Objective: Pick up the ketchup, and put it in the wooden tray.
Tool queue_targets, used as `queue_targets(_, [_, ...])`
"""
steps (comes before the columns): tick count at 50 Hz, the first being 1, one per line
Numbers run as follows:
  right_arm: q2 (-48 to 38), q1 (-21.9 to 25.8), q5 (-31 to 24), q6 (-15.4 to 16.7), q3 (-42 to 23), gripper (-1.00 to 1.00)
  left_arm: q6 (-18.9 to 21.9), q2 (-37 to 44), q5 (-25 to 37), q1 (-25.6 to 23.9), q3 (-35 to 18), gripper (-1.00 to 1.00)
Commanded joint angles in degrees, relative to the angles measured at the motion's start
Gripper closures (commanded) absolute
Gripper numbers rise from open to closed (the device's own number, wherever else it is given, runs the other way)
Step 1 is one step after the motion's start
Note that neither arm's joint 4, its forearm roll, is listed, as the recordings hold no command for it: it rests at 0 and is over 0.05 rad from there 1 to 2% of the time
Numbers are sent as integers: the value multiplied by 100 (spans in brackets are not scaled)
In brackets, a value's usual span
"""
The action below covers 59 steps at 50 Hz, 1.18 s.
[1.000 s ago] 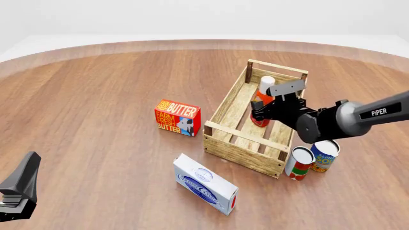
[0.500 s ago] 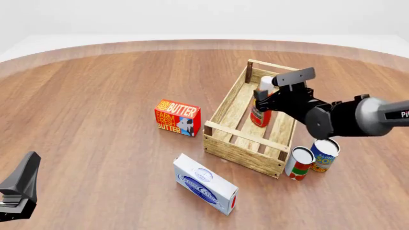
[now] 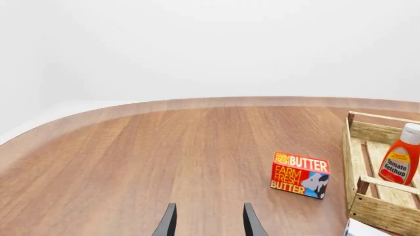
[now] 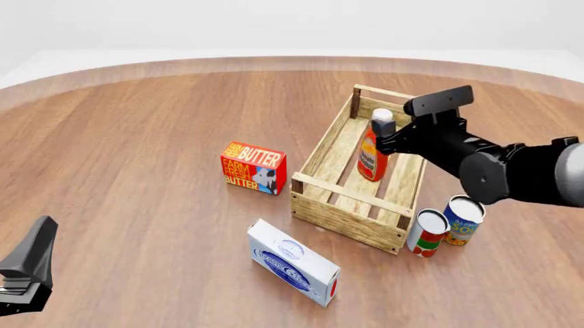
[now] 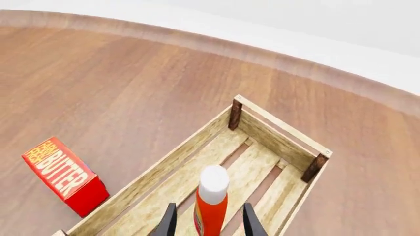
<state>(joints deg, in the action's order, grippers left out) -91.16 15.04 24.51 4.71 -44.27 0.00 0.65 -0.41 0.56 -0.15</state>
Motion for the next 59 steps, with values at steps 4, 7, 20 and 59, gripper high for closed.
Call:
queue_targets(4, [683,47,-106,22,428,-100,-2,32,-33,3,1,-100])
queue_targets(7, [827,64,-130,25,527,-100,1,35,-36,3,1,-100])
queue_targets(20, [1397,63,-76,21,1095,-100,2,32,-32,5,0,-100])
queue_targets(59, [4017,-1069,479,-14,4216,-100,1,-5,5,8,-2,-100])
